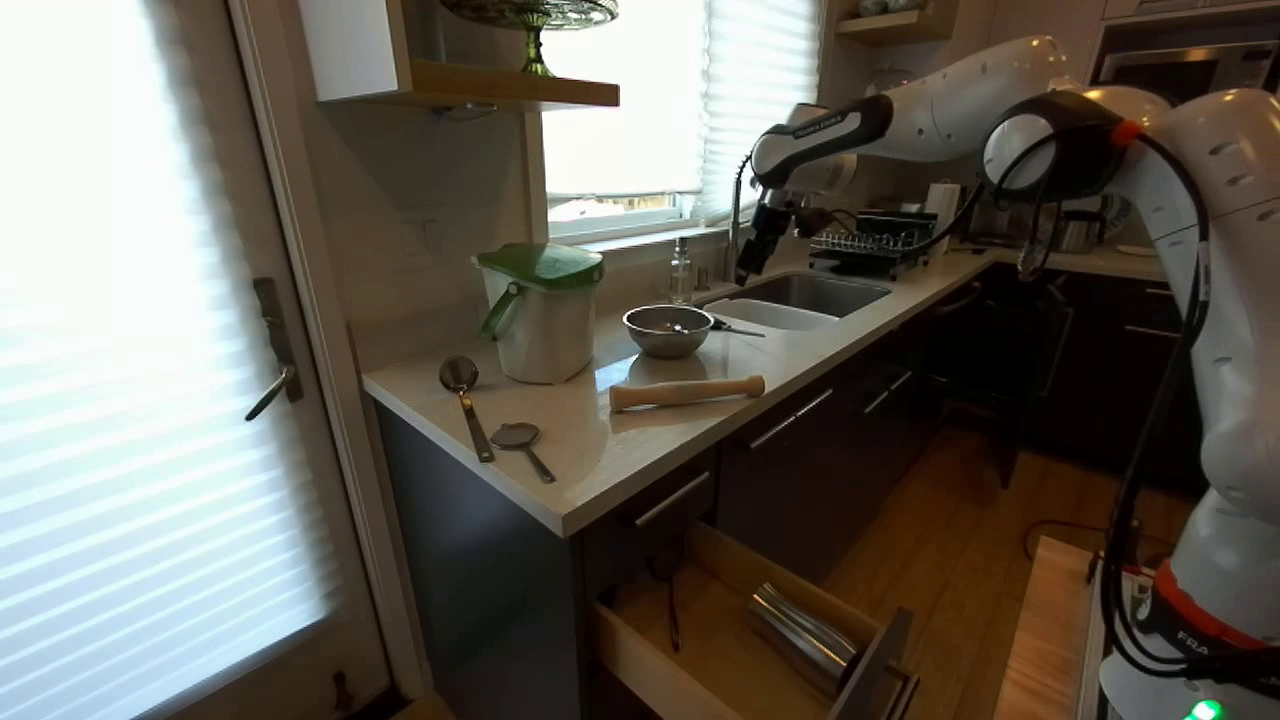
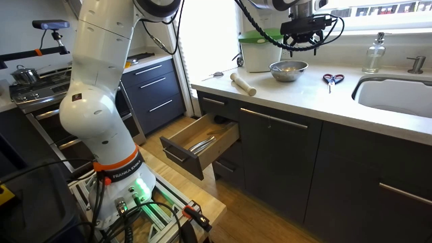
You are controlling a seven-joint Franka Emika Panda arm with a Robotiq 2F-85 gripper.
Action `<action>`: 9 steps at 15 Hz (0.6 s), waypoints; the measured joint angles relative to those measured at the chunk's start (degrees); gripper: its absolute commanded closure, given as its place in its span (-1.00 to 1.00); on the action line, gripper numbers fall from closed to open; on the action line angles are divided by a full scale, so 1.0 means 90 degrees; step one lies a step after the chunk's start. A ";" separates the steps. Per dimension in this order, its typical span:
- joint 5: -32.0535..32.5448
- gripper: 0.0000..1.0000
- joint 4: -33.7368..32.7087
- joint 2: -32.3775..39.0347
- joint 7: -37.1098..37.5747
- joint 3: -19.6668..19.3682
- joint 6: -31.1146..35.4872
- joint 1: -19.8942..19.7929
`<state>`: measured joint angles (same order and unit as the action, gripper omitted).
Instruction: Pick up the scissors and place it in between the wooden rolling pin and the silver bowl
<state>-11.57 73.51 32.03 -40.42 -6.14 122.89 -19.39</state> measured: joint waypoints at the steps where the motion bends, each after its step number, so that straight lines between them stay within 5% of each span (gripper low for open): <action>1: -0.0016 -1.00 -0.0088 0.0134 0.0021 0.0027 0.0000 -0.0046; 9: -0.0131 -1.00 -0.1040 0.1220 0.0039 0.0446 -0.0038 -0.0518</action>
<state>-12.75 64.15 43.01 -40.07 -2.13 122.55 -24.06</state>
